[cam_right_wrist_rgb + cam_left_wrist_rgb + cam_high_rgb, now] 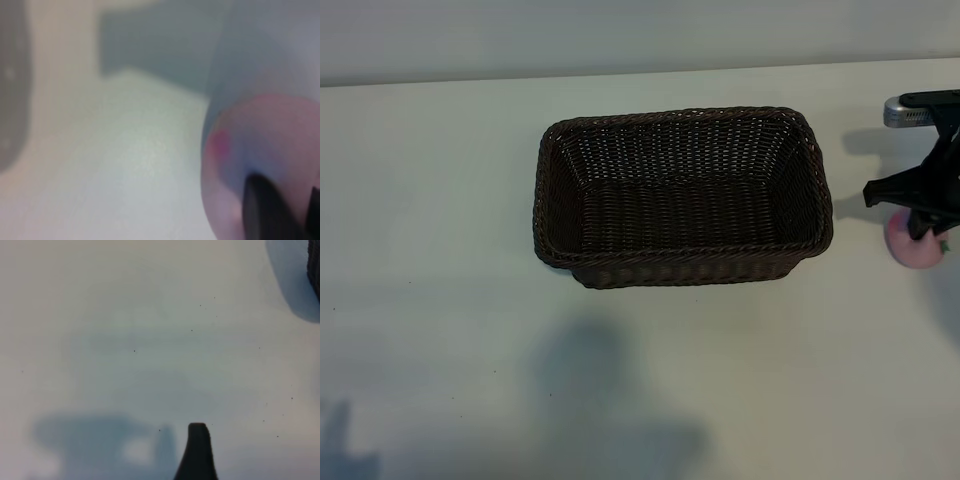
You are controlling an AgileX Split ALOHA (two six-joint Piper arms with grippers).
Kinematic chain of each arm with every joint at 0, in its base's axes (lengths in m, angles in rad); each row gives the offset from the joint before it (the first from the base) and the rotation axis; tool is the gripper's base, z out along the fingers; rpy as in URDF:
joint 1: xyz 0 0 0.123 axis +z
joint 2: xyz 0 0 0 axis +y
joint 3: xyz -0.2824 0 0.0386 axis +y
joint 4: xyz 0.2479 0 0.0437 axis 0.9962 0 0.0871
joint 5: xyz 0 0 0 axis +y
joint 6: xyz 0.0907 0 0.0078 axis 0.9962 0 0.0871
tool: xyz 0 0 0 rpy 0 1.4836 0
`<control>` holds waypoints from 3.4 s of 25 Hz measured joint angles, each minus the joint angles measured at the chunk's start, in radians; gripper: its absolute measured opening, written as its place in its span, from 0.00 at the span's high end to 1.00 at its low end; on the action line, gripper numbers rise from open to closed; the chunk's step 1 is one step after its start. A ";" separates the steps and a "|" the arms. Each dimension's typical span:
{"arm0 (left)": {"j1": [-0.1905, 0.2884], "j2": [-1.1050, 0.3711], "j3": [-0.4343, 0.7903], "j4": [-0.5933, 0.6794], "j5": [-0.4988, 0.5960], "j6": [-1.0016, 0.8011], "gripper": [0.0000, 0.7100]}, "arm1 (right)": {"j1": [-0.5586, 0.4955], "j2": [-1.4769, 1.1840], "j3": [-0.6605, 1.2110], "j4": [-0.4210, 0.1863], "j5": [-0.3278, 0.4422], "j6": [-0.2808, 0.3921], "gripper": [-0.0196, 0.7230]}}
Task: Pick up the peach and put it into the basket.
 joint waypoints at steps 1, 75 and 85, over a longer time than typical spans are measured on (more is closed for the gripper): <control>0.000 0.000 0.000 0.000 0.000 0.000 0.16 | 0.000 0.000 0.000 0.000 0.001 0.000 0.90; 0.000 0.000 0.000 0.000 0.000 -0.001 0.16 | 0.482 0.132 -0.421 0.099 0.117 0.045 0.81; 0.000 0.000 0.000 0.000 0.000 -0.001 0.16 | 0.482 0.132 -0.421 0.100 0.113 0.041 0.25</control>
